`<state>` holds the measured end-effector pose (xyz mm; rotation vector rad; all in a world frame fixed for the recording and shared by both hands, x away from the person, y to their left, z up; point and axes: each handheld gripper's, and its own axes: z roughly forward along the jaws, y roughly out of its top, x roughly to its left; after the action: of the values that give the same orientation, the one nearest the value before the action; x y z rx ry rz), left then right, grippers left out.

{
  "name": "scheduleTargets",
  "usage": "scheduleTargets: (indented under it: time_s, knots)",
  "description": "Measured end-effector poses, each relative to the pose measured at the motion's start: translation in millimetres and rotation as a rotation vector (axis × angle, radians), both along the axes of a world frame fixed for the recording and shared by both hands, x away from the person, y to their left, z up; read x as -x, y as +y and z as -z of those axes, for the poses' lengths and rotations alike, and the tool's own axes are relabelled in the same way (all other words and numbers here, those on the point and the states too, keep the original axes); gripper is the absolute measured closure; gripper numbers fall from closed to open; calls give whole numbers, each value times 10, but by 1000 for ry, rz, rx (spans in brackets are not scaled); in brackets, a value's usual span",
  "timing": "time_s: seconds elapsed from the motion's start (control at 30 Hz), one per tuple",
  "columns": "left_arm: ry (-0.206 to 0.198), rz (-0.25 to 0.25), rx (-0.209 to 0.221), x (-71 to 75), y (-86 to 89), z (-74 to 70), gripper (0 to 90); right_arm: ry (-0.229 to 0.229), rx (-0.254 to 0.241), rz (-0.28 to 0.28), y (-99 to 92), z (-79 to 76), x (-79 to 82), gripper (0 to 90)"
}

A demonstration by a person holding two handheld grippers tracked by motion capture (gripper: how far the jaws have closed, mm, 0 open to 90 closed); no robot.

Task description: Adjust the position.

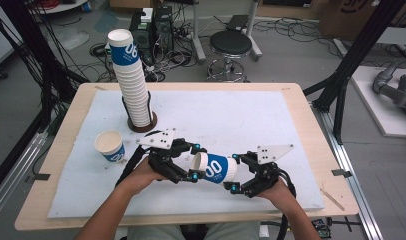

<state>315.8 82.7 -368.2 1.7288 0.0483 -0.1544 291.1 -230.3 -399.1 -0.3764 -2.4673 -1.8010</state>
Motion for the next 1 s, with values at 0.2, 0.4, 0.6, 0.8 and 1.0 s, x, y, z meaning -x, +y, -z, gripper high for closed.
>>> scheduleTargets:
  time_s: [0.2,0.4,0.6,0.8,1.0]
  knots:
    - [-10,-4,-14,8,6,16,307,-22,-8,0,-44,-29,3,250]
    - [-28,-10,-48,30,-8,26,310,-38,20,1,-66,-42,6,292]
    - [2,-50,-91,41,-26,34,240,-52,44,1,-82,-70,3,296]
    - [2,-81,-108,50,9,2,180,-57,68,6,-117,-110,3,305]
    - [-9,-108,-130,48,63,-54,174,-65,104,8,-123,-133,-1,305]
